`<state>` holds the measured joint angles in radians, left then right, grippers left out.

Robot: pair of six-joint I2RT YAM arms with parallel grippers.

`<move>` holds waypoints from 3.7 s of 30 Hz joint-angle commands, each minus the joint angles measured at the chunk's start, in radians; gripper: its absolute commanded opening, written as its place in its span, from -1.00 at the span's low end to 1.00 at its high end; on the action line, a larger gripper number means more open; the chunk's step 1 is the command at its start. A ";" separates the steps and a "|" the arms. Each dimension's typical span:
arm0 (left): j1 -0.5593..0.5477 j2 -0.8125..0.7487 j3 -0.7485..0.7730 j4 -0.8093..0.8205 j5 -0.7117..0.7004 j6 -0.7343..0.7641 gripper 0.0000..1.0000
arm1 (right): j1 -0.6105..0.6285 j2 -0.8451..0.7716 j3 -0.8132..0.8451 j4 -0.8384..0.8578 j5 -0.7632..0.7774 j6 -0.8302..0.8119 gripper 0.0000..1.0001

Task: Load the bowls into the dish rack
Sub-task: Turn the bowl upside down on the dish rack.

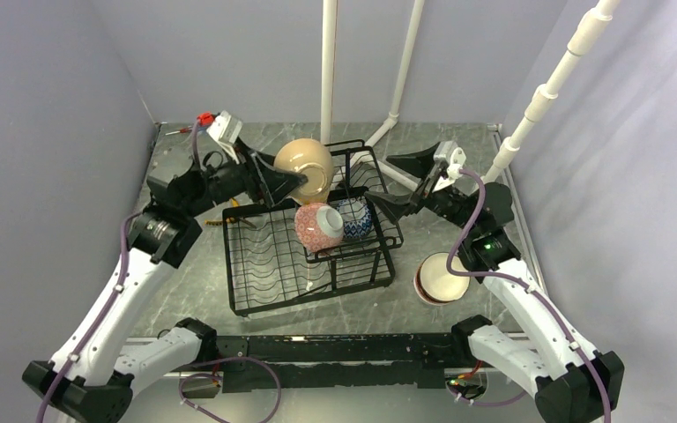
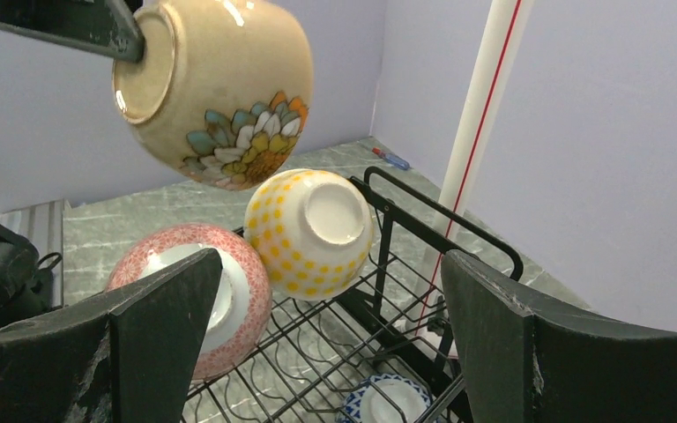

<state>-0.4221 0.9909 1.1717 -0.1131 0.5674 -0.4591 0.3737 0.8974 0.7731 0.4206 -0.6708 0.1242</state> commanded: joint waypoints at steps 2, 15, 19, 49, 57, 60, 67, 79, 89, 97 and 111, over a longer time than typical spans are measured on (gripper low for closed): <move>0.000 -0.115 -0.086 -0.055 -0.131 -0.046 -0.95 | -0.004 0.001 -0.007 0.053 -0.030 0.010 0.99; 0.000 -0.361 -0.192 -0.237 -0.424 -0.083 -0.95 | -0.003 0.001 -0.004 0.018 -0.037 -0.017 0.99; 0.000 -0.363 -0.208 -0.277 -0.456 -0.100 -0.95 | -0.004 0.006 -0.005 0.018 -0.041 -0.013 0.99; 0.000 -0.052 -0.653 0.370 -0.302 -0.323 -0.95 | -0.004 -0.039 -0.012 -0.042 -0.025 -0.041 0.99; 0.013 0.072 -0.738 0.657 -0.311 -0.368 -0.95 | -0.004 -0.054 -0.004 -0.065 -0.039 -0.045 0.99; 0.027 0.146 -0.745 0.759 -0.281 -0.399 -0.95 | -0.004 -0.066 -0.003 -0.081 -0.029 -0.055 0.99; 0.053 0.301 -0.725 0.908 -0.220 -0.429 -0.95 | -0.004 -0.078 0.007 -0.111 -0.023 -0.075 0.99; 0.121 0.467 -0.710 1.063 -0.128 -0.493 -0.95 | -0.004 -0.074 0.020 -0.132 -0.027 -0.087 0.99; 0.126 0.563 -0.604 0.924 -0.039 -0.456 -0.95 | -0.004 -0.069 0.039 -0.142 -0.032 -0.088 0.99; 0.129 0.607 -0.529 0.779 0.024 -0.425 -0.65 | -0.004 -0.101 0.030 -0.158 -0.015 -0.090 0.99; 0.128 0.558 -0.461 0.501 -0.013 -0.279 0.21 | -0.004 -0.125 0.054 -0.212 -0.013 -0.099 0.99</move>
<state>-0.2958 1.6100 0.6540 0.4843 0.5774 -0.8410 0.3737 0.7795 0.7799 0.2047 -0.6876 0.0383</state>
